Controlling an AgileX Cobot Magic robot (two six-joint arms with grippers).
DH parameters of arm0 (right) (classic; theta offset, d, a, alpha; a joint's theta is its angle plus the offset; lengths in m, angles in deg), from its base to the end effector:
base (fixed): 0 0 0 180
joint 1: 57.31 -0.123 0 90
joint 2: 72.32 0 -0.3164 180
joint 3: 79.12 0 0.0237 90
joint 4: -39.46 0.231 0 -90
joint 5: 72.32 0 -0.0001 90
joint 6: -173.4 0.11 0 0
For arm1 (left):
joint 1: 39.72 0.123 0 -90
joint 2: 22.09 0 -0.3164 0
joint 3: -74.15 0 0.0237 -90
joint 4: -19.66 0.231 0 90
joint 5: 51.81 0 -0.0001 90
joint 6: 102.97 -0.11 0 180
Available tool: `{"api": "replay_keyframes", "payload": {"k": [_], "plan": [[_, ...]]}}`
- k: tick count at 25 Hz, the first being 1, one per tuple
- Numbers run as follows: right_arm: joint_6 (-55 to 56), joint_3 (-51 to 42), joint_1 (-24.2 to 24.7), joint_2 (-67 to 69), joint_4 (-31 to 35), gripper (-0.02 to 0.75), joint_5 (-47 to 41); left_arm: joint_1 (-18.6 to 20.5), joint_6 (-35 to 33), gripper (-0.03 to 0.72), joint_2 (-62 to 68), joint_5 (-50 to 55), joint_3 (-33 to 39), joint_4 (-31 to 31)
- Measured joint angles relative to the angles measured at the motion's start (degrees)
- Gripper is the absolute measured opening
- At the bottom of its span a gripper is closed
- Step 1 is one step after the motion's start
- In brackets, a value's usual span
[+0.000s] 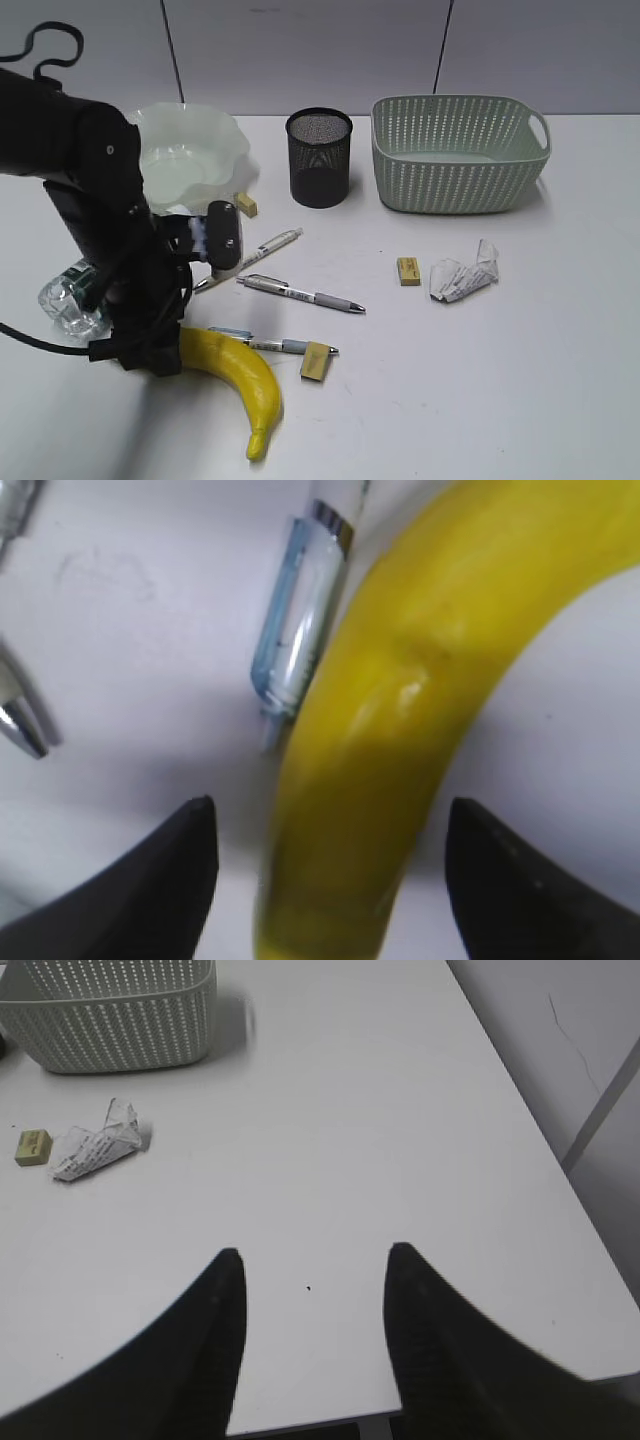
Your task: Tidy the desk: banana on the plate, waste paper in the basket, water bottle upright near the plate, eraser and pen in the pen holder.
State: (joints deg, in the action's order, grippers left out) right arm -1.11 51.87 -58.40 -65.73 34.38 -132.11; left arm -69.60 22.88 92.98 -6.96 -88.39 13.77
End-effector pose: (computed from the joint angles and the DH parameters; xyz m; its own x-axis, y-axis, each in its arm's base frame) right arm -0.0378 -0.0091 0.2624 -0.4240 0.0429 -0.9046 0.0720 0.9973 0.0135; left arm 0.2783 -0.1691 0.1613 -0.1743 0.9809 -0.0865 0.9847 0.1741 -0.0095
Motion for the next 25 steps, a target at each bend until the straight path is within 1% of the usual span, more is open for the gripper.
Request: {"api": "replay_keyframes", "payload": {"k": [6, 8, 10, 11, 12, 19, 23, 25], "plan": [[0.00, 0.00, 0.00, 0.00, 0.00, 0.368, 0.00, 0.00, 0.00, 0.524, 2.72, -1.69, -0.01, 0.00], [0.00, 0.00, 0.00, 0.00, 0.00, 0.368, 0.00, -0.06, 0.15, 0.473, 3.12, -1.42, -0.06, 0.47], [0.00, 0.00, 0.00, 0.00, 0.00, 0.368, 0.00, -0.10, 0.42, 0.354, 3.07, -0.92, -0.06, 0.52], [0.00, 0.00, 0.00, 0.00, 0.00, 0.368, 0.00, -0.10, 0.42, 0.307, 2.76, -0.78, -0.06, 0.52], [0.00, 0.00, 0.00, 0.00, 0.00, 0.368, 0.00, -0.10, 0.47, 0.316, 2.26, -0.78, -0.06, 0.58], [0.00, 0.00, 0.00, 0.00, 0.00, 0.368, 0.00, -0.10, 0.47, 0.316, -3.17, 0.72, -0.06, 0.45], [0.00, 0.00, 0.00, 0.00, 0.00, 0.368, 0.00, -0.10, 0.47, 0.316, -8.52, 4.20, -0.06, -0.20], [0.00, 0.00, 0.00, 0.00, 0.00, 0.368, 0.00, -0.13, 0.85, 0.316, -12.64, 4.26, -0.06, -0.20]]}}
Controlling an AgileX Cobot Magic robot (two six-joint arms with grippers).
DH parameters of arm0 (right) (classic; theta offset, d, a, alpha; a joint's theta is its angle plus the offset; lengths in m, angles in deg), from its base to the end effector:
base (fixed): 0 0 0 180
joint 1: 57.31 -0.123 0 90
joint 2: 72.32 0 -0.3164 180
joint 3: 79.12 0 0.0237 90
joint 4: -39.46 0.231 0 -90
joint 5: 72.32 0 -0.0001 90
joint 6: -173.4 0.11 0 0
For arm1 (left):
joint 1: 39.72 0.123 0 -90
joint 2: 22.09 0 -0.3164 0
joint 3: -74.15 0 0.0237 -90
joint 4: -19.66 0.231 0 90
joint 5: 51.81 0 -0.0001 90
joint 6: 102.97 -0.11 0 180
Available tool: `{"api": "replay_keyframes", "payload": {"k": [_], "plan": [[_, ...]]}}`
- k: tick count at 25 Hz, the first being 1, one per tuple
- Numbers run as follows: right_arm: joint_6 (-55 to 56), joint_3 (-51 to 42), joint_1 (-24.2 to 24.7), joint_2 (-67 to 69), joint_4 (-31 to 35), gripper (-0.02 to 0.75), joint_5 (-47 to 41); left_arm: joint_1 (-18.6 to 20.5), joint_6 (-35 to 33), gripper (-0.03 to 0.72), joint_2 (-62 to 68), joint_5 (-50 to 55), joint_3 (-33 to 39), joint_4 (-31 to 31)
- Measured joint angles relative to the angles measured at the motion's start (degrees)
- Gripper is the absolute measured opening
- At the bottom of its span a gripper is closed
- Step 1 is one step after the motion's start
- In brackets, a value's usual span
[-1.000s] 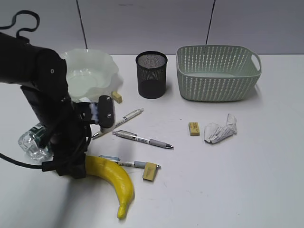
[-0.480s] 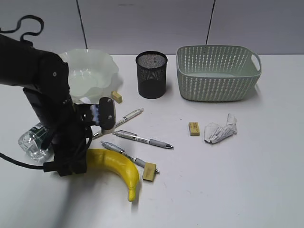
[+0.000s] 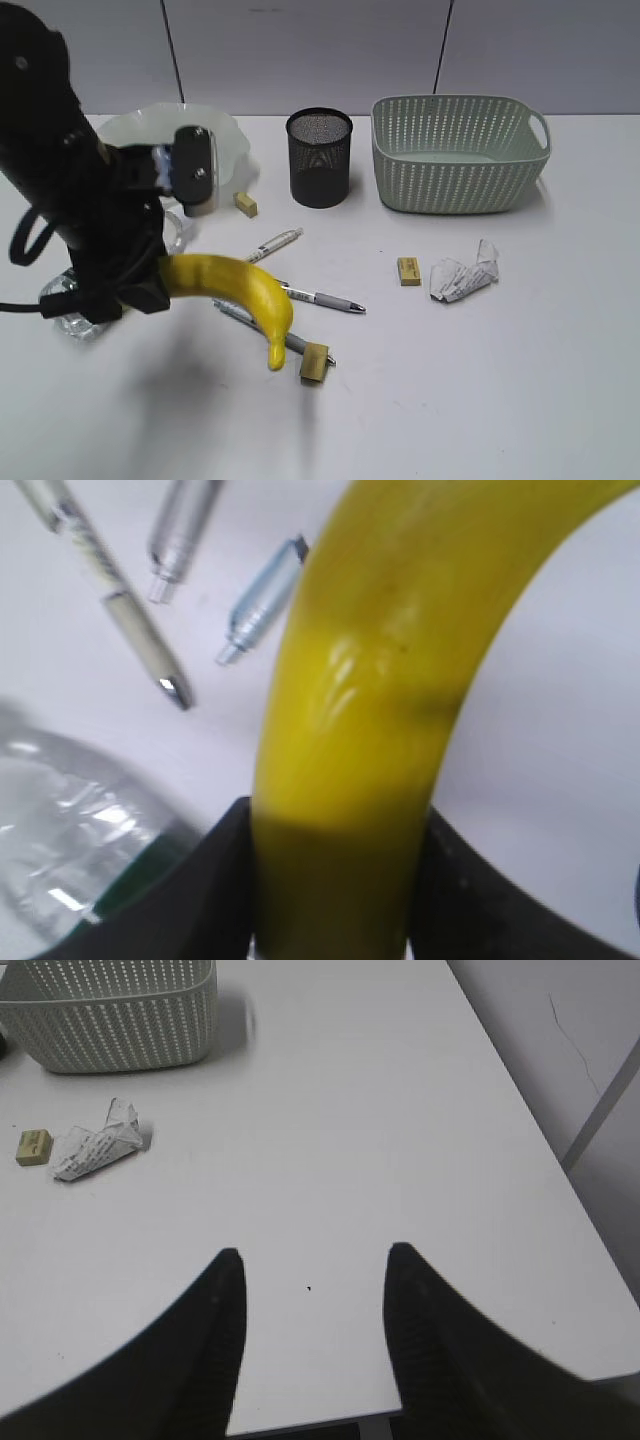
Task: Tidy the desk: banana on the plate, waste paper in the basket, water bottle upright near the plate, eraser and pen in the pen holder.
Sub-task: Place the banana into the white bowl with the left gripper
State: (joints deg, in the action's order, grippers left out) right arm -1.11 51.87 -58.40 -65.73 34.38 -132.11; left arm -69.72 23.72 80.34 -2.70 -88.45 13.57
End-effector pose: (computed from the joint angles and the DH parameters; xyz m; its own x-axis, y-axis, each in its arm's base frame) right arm -0.0378 -0.0091 0.2624 -0.4240 0.0429 -0.9046 0.0720 0.9973 0.0135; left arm 0.2567 -0.1584 0.2301 -0.1656 0.9684 -0.1865 0.9779 0.1858 0.0963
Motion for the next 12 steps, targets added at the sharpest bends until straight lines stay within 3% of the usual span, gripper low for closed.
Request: {"api": "replay_keyframes", "payload": {"k": [5, 12], "plan": [[0.00, 0.00, 0.00, 0.00, 0.00, 0.368, 0.00, 1.13, 6.08, 0.316, -8.92, -10.50, 0.05, 0.28], [0.00, 0.00, 0.00, 0.00, 0.00, 0.368, 0.00, 10.71, 11.83, 0.316, -7.59, -32.15, 0.05, -0.34]]}}
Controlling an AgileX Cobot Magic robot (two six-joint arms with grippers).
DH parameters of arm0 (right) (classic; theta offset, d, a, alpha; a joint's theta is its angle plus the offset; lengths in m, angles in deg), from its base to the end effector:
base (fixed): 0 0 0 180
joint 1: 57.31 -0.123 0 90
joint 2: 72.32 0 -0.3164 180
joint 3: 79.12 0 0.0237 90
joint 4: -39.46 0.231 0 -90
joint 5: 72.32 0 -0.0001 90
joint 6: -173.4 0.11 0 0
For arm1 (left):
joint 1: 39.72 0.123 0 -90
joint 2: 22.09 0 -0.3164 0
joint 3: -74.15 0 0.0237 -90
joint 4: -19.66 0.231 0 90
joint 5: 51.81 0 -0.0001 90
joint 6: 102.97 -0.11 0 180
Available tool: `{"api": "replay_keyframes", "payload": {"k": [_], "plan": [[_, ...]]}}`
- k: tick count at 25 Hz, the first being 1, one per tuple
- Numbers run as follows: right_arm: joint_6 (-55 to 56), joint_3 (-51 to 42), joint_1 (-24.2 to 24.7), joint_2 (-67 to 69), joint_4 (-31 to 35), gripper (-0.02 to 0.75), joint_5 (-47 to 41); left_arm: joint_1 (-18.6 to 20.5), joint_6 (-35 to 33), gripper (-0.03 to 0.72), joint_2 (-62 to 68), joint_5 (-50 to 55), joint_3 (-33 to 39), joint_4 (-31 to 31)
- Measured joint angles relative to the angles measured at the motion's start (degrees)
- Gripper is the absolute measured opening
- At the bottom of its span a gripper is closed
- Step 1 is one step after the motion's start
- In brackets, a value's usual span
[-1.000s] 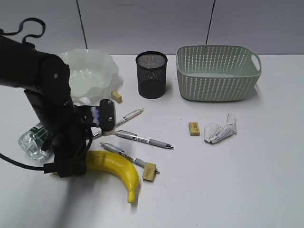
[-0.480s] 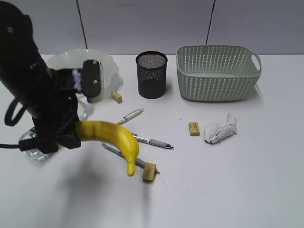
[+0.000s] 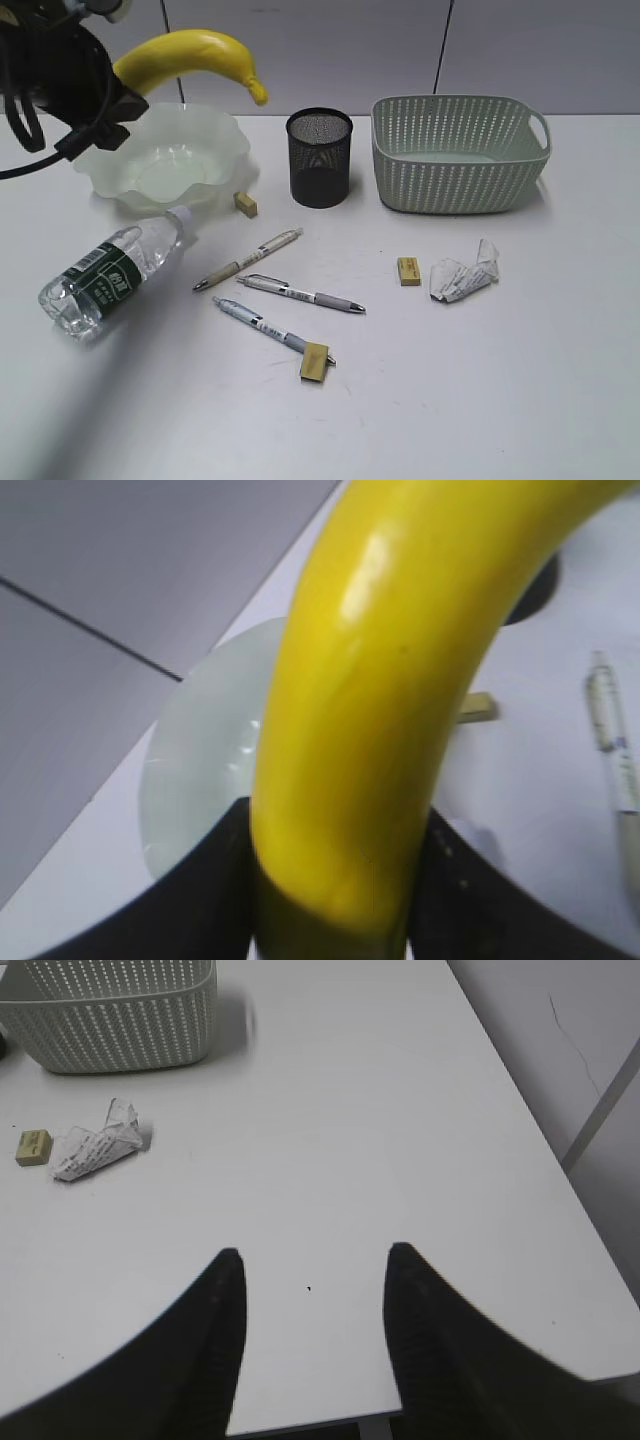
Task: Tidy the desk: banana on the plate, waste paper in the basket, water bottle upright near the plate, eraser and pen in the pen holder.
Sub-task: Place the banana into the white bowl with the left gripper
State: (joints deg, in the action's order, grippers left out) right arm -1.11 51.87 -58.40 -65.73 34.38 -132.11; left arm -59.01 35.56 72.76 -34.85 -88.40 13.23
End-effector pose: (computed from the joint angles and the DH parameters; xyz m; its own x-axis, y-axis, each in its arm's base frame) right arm -0.0378 -0.0091 0.2624 -0.4240 0.0429 -0.9046 0.0720 0.9973 0.0135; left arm 0.3147 -0.1140 0.3030 -0.2816 0.7107 -0.6446 0.6335 0.6423 0.4314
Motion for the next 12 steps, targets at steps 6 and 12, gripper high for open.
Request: {"api": "replay_keyframes", "payload": {"k": [6, 12], "plan": [[0.00, 0.00, 0.00, 0.00, 0.00, 0.368, 0.00, 6.28, 0.27, 0.316, 9.38, -16.32, 0.00, -0.07], [0.00, 0.00, 0.00, 0.00, 0.00, 0.368, 0.00, 7.40, 0.27, 0.316, 21.37, -30.90, -1.81, -0.48]]}}
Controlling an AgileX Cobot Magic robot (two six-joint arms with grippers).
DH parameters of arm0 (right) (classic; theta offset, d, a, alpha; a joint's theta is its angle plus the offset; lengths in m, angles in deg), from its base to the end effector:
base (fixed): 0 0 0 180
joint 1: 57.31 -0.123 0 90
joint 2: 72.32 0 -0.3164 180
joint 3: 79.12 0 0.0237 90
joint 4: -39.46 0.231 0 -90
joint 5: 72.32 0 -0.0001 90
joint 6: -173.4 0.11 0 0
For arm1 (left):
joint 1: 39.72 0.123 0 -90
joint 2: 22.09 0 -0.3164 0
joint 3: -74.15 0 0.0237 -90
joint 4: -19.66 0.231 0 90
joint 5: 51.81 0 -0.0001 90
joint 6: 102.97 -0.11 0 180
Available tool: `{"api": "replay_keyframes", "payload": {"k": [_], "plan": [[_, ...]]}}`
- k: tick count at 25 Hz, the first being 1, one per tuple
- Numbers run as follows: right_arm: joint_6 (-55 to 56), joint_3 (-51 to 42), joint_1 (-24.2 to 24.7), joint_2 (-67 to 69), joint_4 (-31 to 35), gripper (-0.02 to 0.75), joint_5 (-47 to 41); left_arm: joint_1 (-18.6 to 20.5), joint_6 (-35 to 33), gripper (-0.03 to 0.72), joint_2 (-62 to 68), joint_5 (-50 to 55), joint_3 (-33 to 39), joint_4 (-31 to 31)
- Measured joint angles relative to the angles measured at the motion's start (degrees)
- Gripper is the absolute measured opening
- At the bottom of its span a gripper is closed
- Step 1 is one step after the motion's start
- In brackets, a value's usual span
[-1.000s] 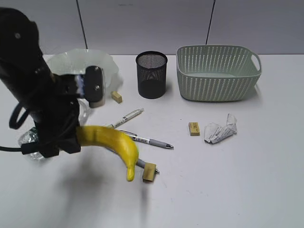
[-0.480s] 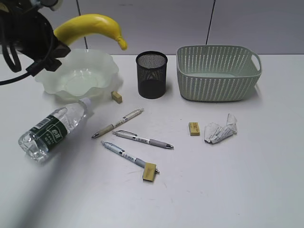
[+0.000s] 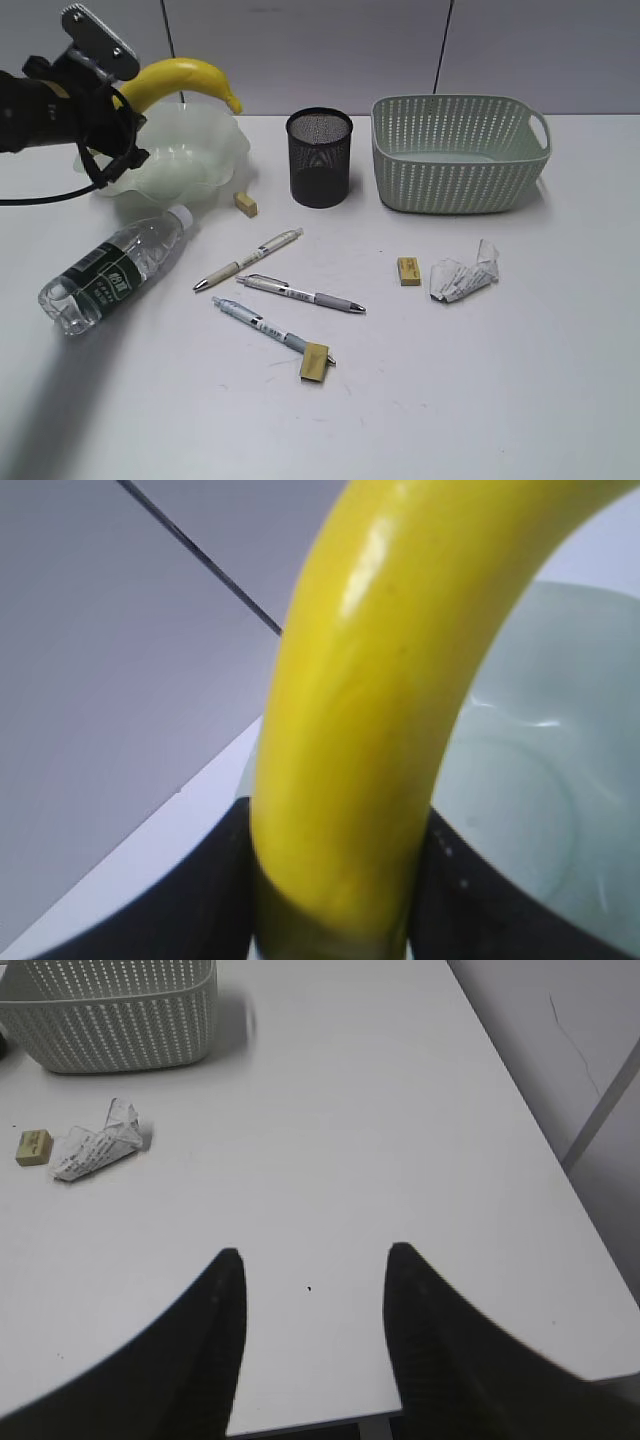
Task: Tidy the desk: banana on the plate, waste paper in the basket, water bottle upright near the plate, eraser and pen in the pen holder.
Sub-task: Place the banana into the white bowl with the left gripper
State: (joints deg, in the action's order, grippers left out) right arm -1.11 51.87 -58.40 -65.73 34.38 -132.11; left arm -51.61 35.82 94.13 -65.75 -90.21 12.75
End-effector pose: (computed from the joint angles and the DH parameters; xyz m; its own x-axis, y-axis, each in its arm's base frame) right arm -0.0378 -0.0091 0.2624 -0.4240 0.0429 -0.9046 0.0720 0.9973 0.0135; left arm 0.4162 -0.0844 0.2186 -0.2763 0.6368 -0.7198 0.4095 0.7556 0.5113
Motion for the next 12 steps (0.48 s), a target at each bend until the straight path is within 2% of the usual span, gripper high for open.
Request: {"api": "replay_keyframes", "payload": {"k": [5, 12], "plan": [[0.00, 0.00, 0.00, 0.00, 0.00, 0.368, 0.00, 0.00, 0.00, 0.316, 7.94, -0.08, -5.95, 0.00], [0.00, 0.00, 0.00, 0.00, 0.00, 0.368, 0.00, 2.61, 0.00, 0.316, 9.57, 12.23, -12.50, -1.63]]}}
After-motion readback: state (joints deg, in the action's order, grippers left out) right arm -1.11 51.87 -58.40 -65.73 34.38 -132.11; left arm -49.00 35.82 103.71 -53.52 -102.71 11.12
